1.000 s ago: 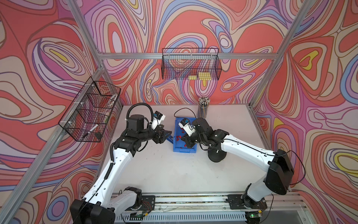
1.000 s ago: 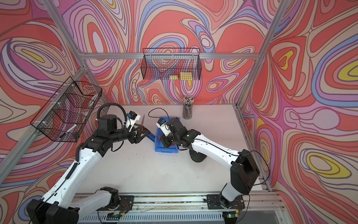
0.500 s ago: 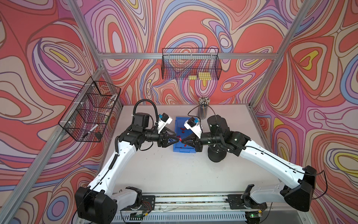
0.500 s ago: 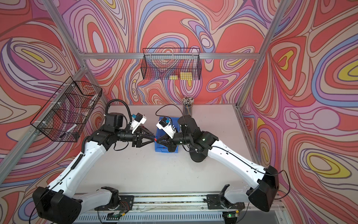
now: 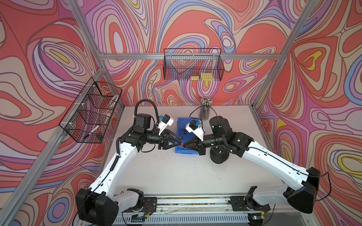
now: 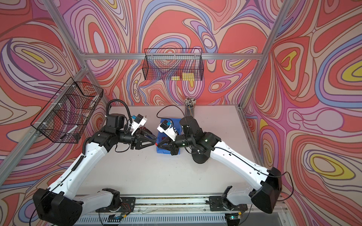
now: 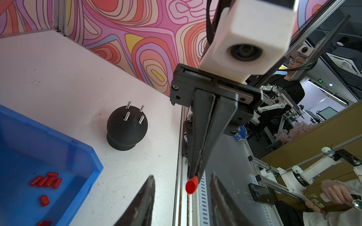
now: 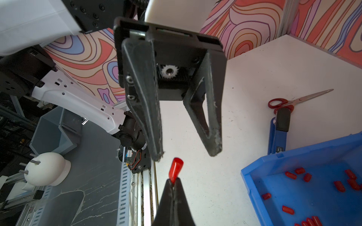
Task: Cover the protruding screws with screw protection sleeves
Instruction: Pick up the screw protection sleeve from the storage box.
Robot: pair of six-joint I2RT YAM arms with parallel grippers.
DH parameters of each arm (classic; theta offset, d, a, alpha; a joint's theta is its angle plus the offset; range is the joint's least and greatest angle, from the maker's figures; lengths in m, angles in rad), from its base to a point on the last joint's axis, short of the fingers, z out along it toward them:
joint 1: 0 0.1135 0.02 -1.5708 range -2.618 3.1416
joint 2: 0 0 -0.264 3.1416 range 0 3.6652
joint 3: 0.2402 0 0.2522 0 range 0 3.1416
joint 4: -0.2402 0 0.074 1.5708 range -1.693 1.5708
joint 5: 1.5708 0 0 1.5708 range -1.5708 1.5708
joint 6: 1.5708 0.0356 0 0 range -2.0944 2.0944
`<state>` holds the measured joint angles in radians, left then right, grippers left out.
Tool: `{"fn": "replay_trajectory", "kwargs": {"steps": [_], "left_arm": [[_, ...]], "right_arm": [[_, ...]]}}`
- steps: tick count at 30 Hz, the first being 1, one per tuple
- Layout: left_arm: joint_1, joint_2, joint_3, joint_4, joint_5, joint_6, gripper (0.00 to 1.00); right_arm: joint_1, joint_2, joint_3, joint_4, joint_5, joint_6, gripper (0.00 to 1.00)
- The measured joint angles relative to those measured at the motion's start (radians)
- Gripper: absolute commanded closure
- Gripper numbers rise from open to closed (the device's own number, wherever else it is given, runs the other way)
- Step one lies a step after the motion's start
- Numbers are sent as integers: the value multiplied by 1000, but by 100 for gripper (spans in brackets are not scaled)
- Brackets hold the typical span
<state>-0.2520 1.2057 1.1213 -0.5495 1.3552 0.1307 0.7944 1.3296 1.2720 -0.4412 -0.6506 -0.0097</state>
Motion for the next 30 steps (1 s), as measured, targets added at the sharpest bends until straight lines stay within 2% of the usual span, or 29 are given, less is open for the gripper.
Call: {"fn": "replay_trajectory", "kwargs": {"steps": [6,13,18,20,22,30], "left_arm": [[0,0,0,0,21,-3,60],[-3,0,0,0,34,-3,70],[-3,0,0,0,36,-3,70],[-3,0,0,0,36,-2,65],[-3,0,0,0,35,-3,64],[-5,0,0,-1,34,3,75]], "right_arm": [[0,0,4,0,-5,0,99],[0,-2,5,0,-4,0,98],[0,-2,5,3,-3,0,98],[0,-2,5,5,-3,0,98],[0,-2,5,8,-3,0,98],[0,-2,5,8,-2,0,98]]}}
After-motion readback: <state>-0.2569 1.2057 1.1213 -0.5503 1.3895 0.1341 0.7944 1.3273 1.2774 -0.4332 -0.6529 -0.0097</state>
